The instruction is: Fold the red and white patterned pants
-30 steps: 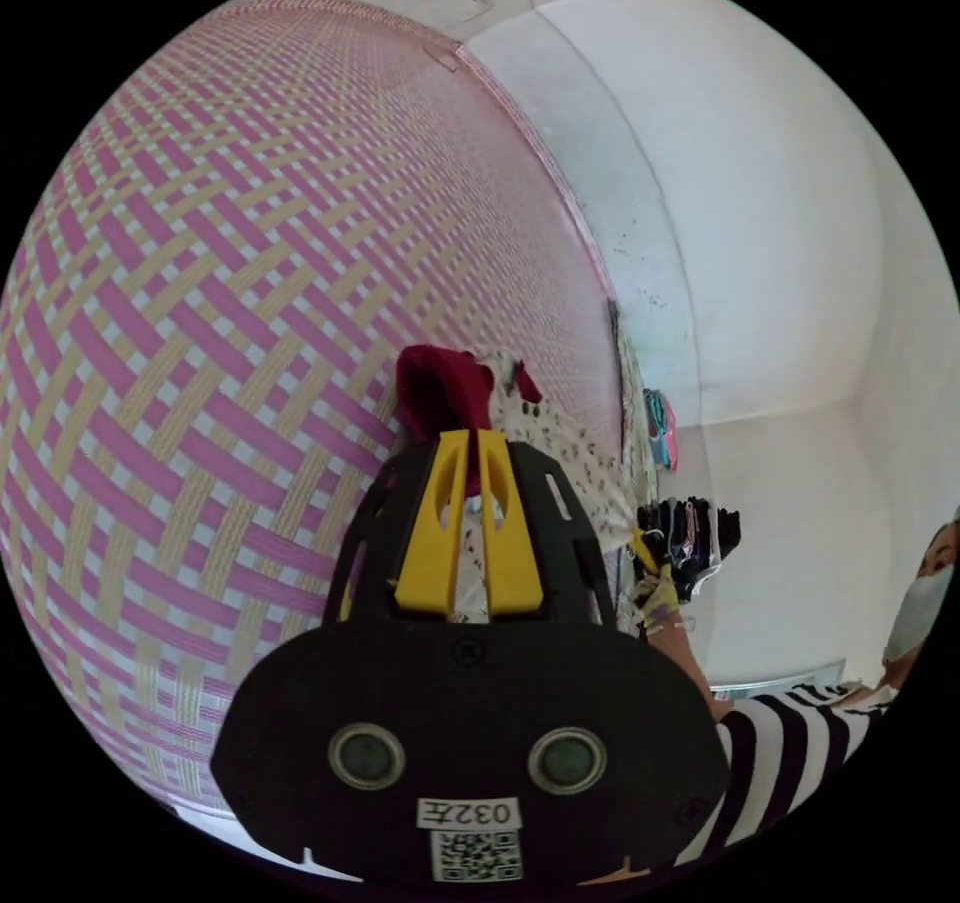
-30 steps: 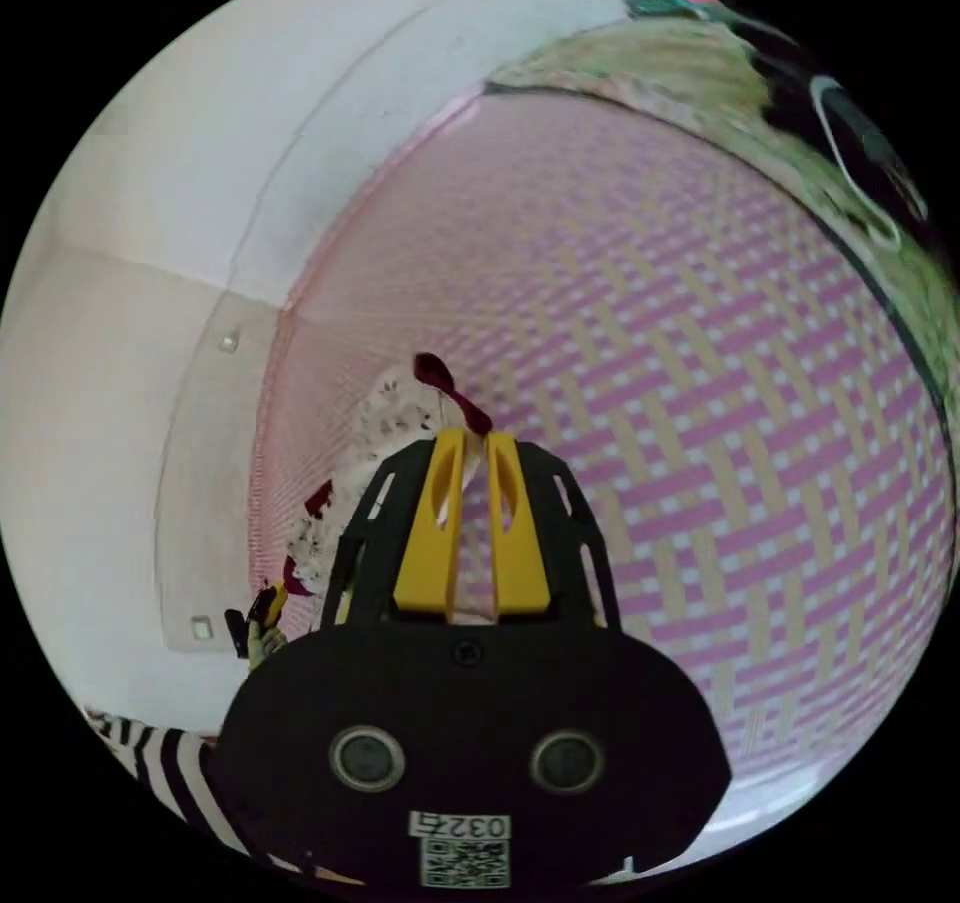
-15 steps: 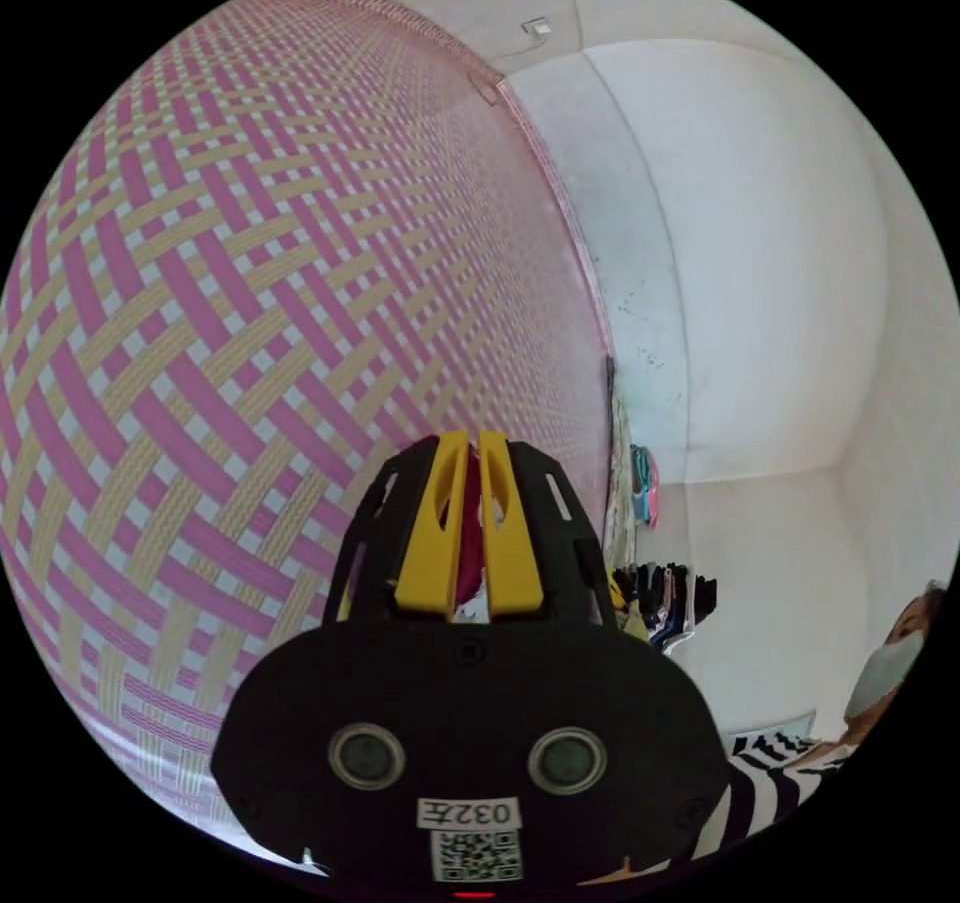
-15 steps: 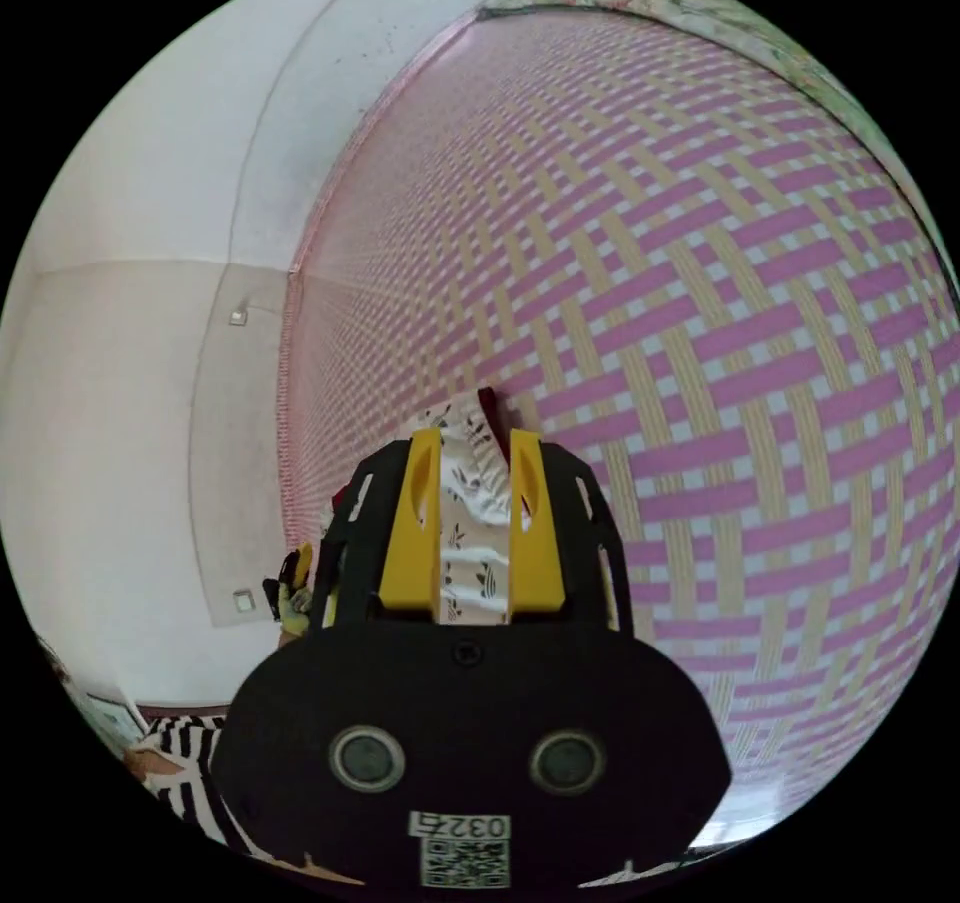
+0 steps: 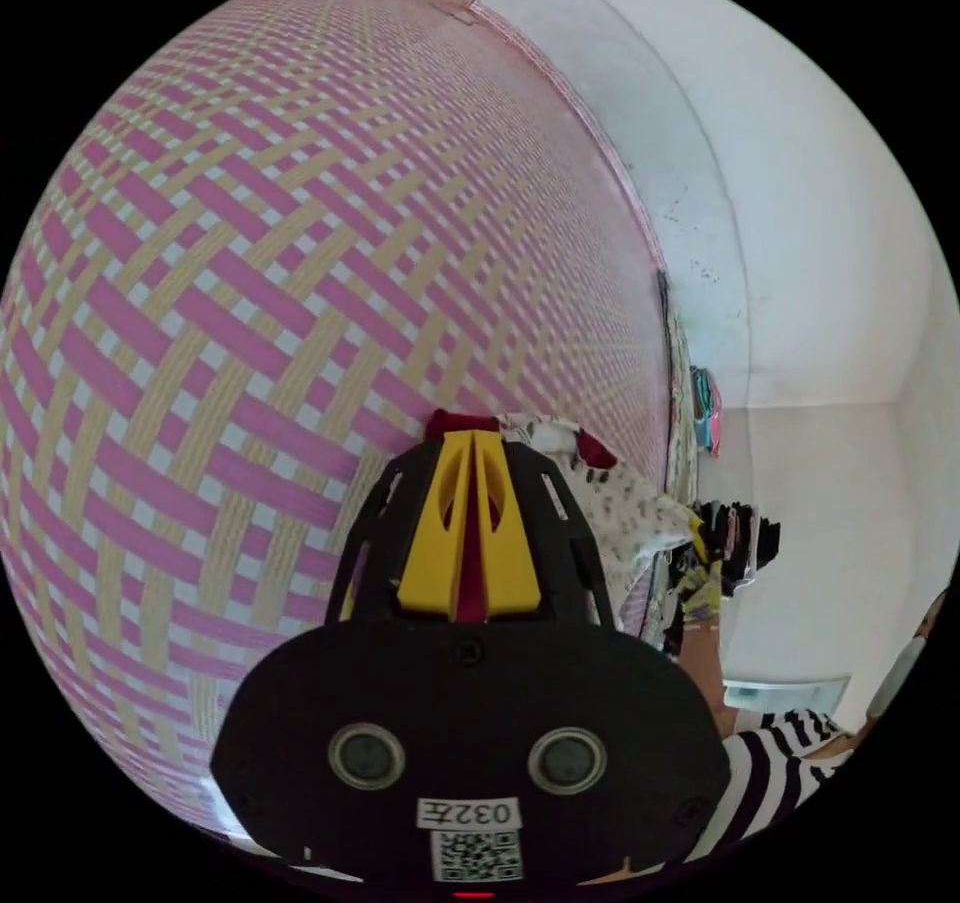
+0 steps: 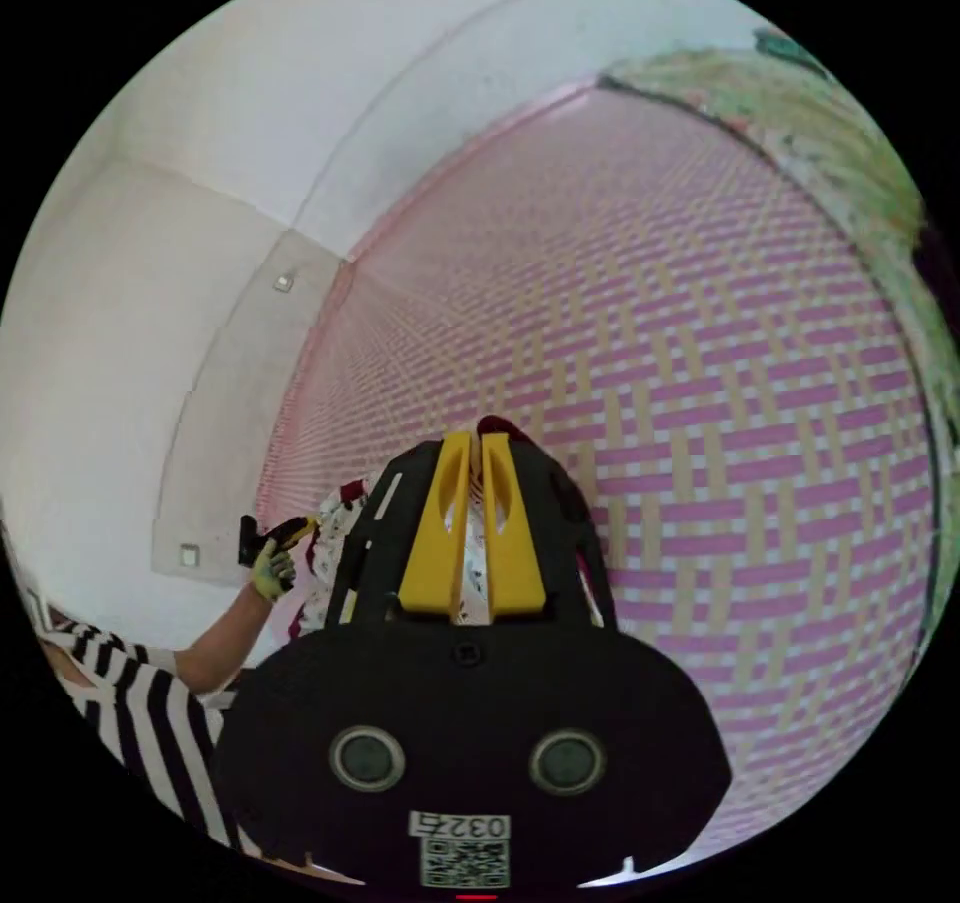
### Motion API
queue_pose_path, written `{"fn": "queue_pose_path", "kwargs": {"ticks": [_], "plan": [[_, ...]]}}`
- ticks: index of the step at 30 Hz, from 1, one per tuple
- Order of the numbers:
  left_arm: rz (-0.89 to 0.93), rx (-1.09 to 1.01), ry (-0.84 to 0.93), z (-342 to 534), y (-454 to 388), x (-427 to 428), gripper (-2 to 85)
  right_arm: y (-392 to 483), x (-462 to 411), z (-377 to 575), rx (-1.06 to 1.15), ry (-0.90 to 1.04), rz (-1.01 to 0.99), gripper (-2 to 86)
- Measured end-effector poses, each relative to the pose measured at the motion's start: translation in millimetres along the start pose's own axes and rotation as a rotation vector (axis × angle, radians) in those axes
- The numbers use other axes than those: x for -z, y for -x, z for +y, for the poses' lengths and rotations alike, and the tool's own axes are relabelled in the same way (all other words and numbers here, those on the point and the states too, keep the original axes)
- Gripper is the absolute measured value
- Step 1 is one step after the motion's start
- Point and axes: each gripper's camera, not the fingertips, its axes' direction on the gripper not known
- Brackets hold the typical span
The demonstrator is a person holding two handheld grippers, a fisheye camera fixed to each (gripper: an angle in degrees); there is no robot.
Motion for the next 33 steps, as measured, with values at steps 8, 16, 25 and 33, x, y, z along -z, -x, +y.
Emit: {"fn": "queue_pose_path", "kwargs": {"ticks": [8,16,25,33], "plan": [[0.025,-0.050,0.047,-65,-10,-57,-0.9,-48,11,3,-0.201,-0.044,0.146,8.3],[0.046,-0.203,0.057,5,-18,-30,-0.9,-45,-12,67,-0.065,0.050,0.125,4.3],[-0.168,-0.234,0.182,114,37,-28,-0.9,-70,-53,111,-0.042,0.220,0.275,-0.6],[-0.172,-0.167,0.254,117,74,-40,-0.9,-96,-42,120,-0.137,0.276,0.286,2.9]]}}
